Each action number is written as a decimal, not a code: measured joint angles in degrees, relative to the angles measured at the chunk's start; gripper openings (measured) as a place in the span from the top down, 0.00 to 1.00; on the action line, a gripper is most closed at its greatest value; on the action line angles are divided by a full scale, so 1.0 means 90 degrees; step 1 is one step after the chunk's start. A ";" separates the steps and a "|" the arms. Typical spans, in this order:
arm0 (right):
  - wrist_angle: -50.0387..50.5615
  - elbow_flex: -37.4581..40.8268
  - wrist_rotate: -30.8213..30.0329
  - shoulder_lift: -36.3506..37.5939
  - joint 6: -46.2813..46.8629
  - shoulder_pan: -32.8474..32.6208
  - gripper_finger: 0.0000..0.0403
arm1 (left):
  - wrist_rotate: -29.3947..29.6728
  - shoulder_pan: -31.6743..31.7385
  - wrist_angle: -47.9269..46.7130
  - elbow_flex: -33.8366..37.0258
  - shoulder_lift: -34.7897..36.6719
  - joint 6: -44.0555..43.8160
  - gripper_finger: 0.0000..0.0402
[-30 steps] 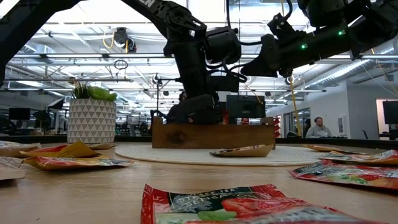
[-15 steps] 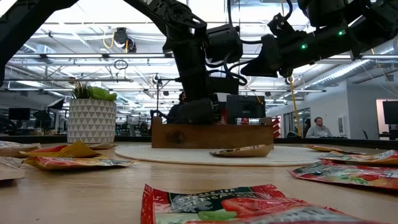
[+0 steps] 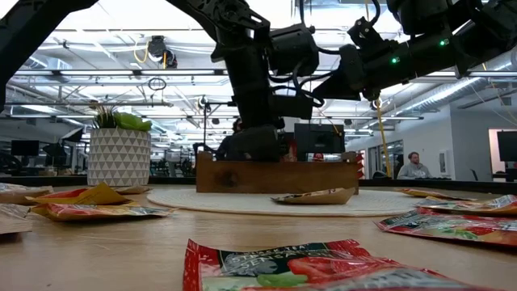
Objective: Pick & Place Tea
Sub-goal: Put the red tea bag into the middle section of the wooden organizer
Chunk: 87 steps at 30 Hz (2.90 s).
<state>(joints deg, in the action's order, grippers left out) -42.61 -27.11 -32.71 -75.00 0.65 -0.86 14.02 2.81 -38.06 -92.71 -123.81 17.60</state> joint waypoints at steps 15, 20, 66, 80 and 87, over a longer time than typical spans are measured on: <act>0.0054 0.0000 0.0000 0.0000 -0.0001 0.0000 0.84 | -0.0188 0.0000 -0.0088 -0.0010 0.0043 -0.0092 0.99; 0.0053 0.0000 0.0000 0.0000 0.0002 0.0000 0.84 | -0.0219 0.0000 -0.0165 -0.0022 0.0227 -0.0166 0.94; 0.3132 -0.0653 0.2653 0.0419 0.2008 -0.1392 0.86 | -0.2832 0.0406 0.6721 0.6238 0.7208 -0.0983 0.88; 1.0565 -0.2966 0.2785 -0.0411 0.7616 -0.3102 0.95 | -0.2817 0.0298 0.6741 0.6246 0.7133 -0.0994 0.88; 1.0501 -0.1536 0.3814 -0.0050 0.9620 -0.3685 0.70 | -0.2815 0.0299 0.6744 0.6246 0.7133 -0.0992 0.88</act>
<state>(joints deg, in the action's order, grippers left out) 51.90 -40.94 1.61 -75.45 87.23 -34.03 -11.31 5.50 22.63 -36.49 -59.61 8.67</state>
